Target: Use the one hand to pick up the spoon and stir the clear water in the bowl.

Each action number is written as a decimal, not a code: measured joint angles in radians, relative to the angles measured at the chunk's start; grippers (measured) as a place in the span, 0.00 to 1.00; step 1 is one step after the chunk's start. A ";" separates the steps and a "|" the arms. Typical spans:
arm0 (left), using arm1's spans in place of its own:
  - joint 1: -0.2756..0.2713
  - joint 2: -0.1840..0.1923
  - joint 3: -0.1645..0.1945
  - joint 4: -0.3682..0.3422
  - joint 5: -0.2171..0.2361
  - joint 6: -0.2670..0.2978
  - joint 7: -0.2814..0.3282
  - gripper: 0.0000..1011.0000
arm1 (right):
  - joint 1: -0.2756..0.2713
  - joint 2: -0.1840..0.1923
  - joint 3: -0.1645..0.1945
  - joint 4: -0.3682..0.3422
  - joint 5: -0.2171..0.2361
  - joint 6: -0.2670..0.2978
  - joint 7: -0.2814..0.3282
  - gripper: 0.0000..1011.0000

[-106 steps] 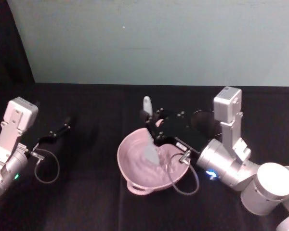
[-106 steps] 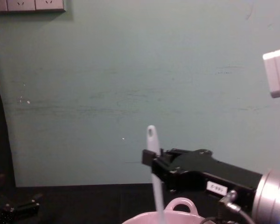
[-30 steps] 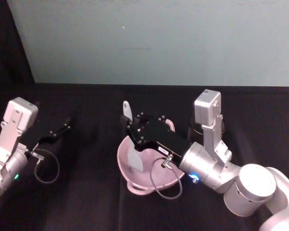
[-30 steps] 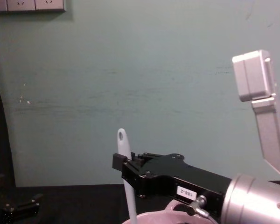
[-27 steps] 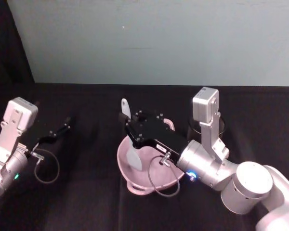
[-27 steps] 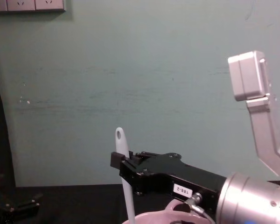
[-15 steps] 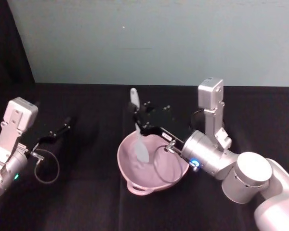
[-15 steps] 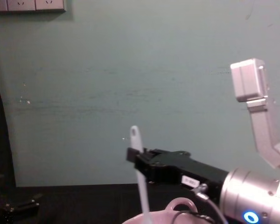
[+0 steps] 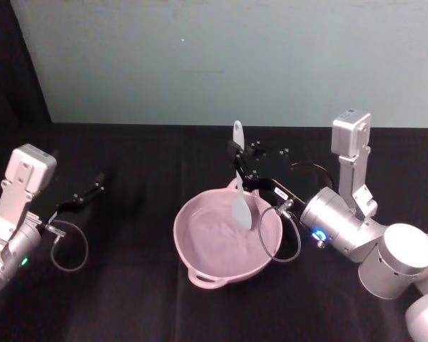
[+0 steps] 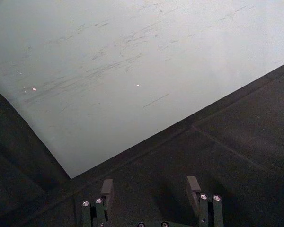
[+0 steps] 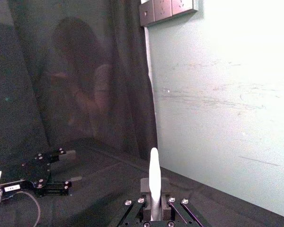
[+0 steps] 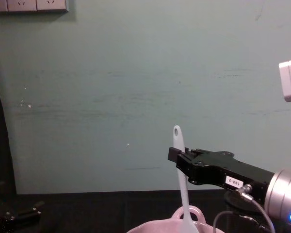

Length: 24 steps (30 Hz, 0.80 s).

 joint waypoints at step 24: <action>0.000 0.000 0.000 0.000 0.000 0.000 0.000 0.99 | -0.086 0.010 -0.075 -0.142 -0.007 0.022 0.034 0.12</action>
